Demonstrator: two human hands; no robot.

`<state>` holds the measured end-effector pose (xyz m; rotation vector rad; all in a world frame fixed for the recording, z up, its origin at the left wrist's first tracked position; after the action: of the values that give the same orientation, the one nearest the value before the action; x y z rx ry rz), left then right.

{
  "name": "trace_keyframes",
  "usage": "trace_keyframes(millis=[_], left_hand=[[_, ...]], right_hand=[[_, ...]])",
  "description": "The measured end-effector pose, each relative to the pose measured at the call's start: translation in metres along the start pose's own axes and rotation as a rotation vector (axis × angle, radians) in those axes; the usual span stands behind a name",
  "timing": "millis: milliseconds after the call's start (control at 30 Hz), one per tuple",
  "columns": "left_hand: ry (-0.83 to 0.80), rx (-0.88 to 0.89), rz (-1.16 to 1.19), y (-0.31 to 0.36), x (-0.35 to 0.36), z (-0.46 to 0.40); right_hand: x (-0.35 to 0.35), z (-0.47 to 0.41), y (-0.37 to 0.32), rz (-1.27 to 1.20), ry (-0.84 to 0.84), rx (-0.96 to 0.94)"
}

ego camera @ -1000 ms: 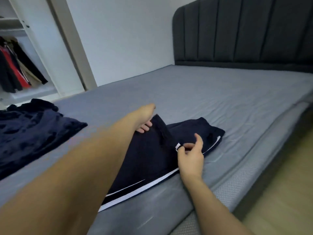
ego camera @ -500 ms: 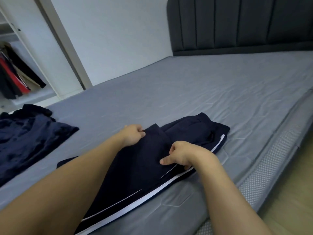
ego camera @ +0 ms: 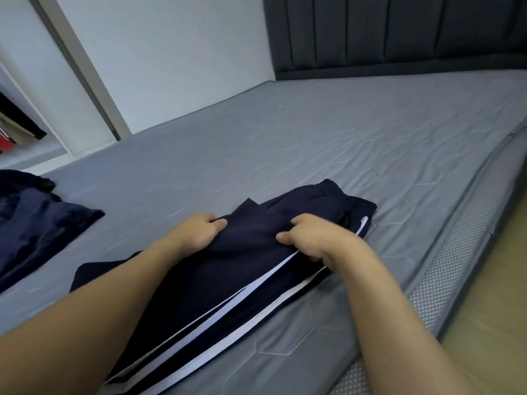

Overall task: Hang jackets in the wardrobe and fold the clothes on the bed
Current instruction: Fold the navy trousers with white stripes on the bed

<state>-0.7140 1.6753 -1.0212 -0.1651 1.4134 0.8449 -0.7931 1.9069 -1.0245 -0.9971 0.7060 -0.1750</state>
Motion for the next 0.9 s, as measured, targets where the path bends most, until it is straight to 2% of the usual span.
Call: trace_keyframes(millis=[100,200,300,400,567,700,767,833,900], left_hand=[[0.087,0.124,0.026,0.039,-0.014,-0.001],[0.207,0.288,-0.065,0.104,-0.017,-0.01],[0.148,0.319,-0.081,0.133,0.015,-0.032],[0.072,0.273,-0.07,0.131,0.038,-0.045],[0.125,0.314,0.119,0.125,0.027,-0.046],[0.094,0.352,0.172,0.127,0.026,-0.043],[0.026,0.287,0.07,0.112,0.029,-0.047],[-0.084,0.194,-0.047,0.084,0.029,-0.048],[-0.075,0.171,-0.102,0.062,0.014,-0.044]], right_hand=[[-0.046,0.003,0.017,-0.035,0.124,0.034],[-0.084,0.001,0.039,0.026,0.212,0.142],[-0.106,-0.005,0.047,0.105,0.316,0.201],[-0.111,-0.008,0.046,0.29,0.365,0.255],[-0.122,-0.004,0.023,0.393,0.453,0.222],[-0.099,-0.031,0.011,0.545,0.357,0.206],[-0.107,-0.037,0.017,0.549,0.455,0.205],[-0.131,-0.03,0.028,0.479,0.647,0.198],[-0.143,-0.022,0.04,0.584,0.755,0.236]])
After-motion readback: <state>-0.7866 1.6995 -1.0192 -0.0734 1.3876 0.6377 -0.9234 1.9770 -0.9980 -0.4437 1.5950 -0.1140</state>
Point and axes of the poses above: each hand's wrist, its own z-axis away from the middle knuckle, its own x-axis out of the palm, y = z × x, the point moved 10 cm from there along -z, towards the middle knuckle, and after that the axes turned 4 degrees about -y, right-handed, at the moved point
